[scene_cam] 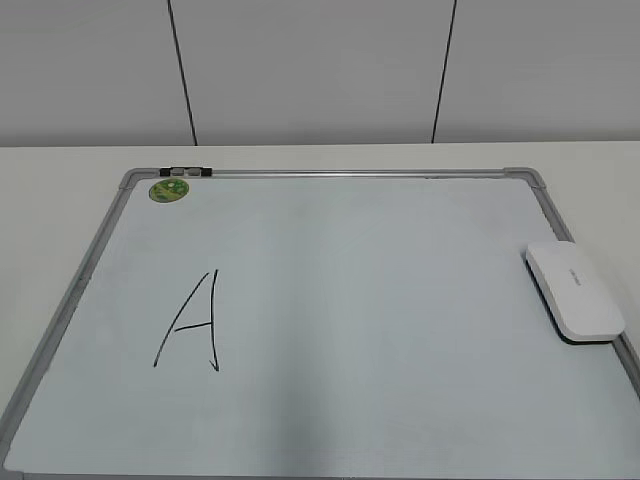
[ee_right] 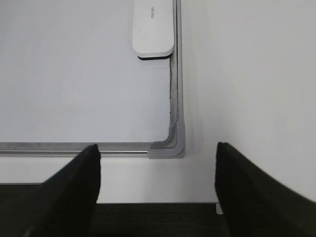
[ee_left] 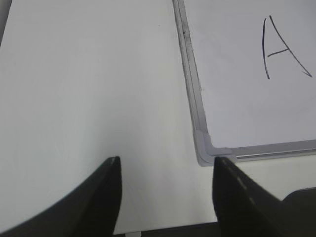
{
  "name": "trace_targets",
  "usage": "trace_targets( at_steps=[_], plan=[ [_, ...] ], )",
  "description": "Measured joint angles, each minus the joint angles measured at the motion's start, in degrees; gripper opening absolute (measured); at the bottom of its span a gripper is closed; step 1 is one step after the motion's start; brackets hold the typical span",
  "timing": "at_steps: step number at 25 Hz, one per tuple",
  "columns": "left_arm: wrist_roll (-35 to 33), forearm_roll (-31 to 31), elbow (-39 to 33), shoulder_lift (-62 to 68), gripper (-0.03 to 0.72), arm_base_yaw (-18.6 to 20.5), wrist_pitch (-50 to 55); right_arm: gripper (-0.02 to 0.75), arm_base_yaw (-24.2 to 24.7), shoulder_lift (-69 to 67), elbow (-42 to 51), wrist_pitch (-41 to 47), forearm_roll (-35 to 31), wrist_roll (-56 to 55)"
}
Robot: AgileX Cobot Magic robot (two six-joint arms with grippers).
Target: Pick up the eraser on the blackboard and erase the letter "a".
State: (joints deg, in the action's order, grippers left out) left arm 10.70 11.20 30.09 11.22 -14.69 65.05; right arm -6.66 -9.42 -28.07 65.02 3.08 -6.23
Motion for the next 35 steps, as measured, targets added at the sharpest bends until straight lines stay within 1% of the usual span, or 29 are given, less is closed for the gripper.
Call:
trace_targets(
  at_steps=[12,26,28,29,33,35],
  plan=[
    [0.0,0.13,-0.79,-0.22,0.419,0.0,-1.06,0.536,0.0,0.0,0.0,0.04,0.09,0.0],
    [0.0,0.13,-0.79,-1.57,0.364,0.0,-1.19,0.536,0.0,0.5,0.0,0.13,0.09,-0.11],
    [0.0,0.13,-0.79,-2.84,0.353,0.65,-1.19,0.536,0.67,1.33,0.0,0.13,0.09,-0.11],
    [0.0,0.13,-0.79,-3.27,0.349,1.27,-1.19,0.536,2.02,2.43,0.0,0.13,0.09,-0.11],
    [0.0,0.13,-0.79,-5.34,0.337,4.59,-1.22,0.536,6.24,6.81,0.0,0.13,0.09,-0.11],
    [0.0,0.13,-0.79,-6.76,0.336,6.18,-1.22,0.536,7.17,8.63,0.0,0.16,0.09,-0.11]
  ],
)
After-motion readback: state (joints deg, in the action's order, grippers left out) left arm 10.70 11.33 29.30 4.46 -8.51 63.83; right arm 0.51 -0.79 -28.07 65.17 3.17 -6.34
